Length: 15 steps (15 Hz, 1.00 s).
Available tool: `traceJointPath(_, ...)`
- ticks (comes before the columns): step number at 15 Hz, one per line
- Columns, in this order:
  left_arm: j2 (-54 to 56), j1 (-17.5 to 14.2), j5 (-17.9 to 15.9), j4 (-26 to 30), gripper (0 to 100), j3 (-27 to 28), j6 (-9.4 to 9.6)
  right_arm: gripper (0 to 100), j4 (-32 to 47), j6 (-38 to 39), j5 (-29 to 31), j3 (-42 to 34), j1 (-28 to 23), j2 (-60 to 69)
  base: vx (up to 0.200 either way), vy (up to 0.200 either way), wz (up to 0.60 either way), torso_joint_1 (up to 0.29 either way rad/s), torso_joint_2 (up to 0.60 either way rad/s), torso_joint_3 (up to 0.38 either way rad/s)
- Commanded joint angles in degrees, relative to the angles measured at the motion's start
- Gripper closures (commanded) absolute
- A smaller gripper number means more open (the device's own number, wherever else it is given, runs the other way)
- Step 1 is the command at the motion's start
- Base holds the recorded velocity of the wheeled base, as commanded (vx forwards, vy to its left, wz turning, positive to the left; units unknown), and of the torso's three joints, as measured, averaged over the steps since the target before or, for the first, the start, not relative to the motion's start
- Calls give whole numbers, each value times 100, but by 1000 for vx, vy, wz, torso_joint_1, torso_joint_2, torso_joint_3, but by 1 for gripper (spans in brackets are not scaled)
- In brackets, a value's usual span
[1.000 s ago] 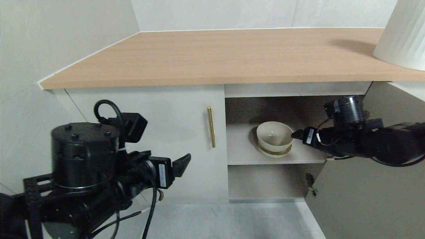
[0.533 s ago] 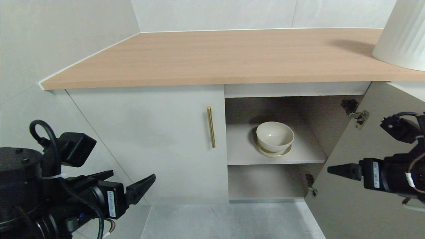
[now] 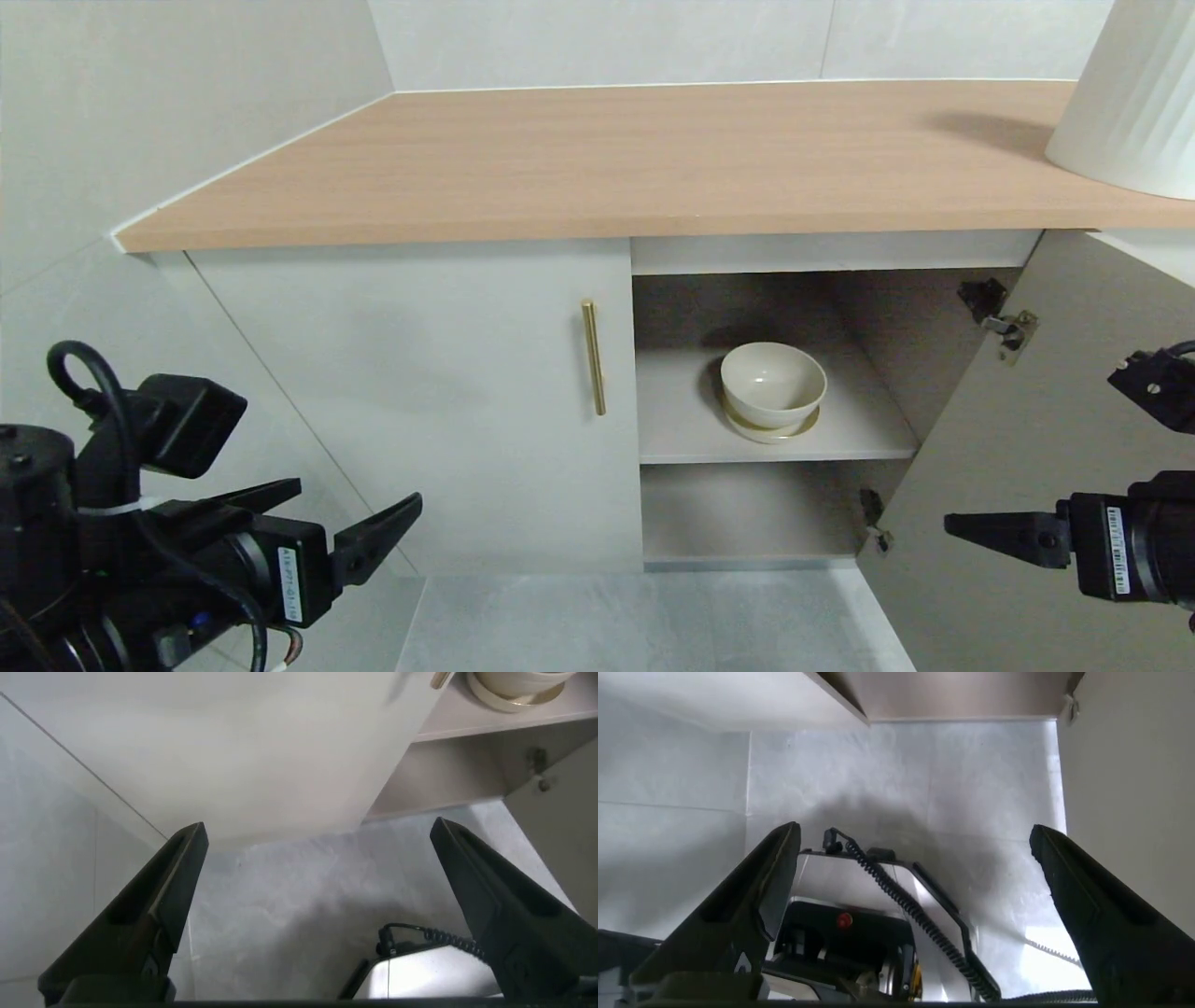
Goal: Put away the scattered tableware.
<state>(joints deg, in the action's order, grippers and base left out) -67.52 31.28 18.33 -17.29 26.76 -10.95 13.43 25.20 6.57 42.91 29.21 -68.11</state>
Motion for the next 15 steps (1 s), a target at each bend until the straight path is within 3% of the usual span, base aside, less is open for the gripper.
traceJointPath(1, -94, 1, 3, 6, 0, -4, -13, 0, 1, 3, 2, -2, 6, 52, -200, 0, 0, 2, -2, 2)
traceJointPath(15, -129, 10, 3, 59, 0, -13, -13, 0, 19, -6, -42, -55, 32, 35, -200, 0, 0, 1, 2, 2)
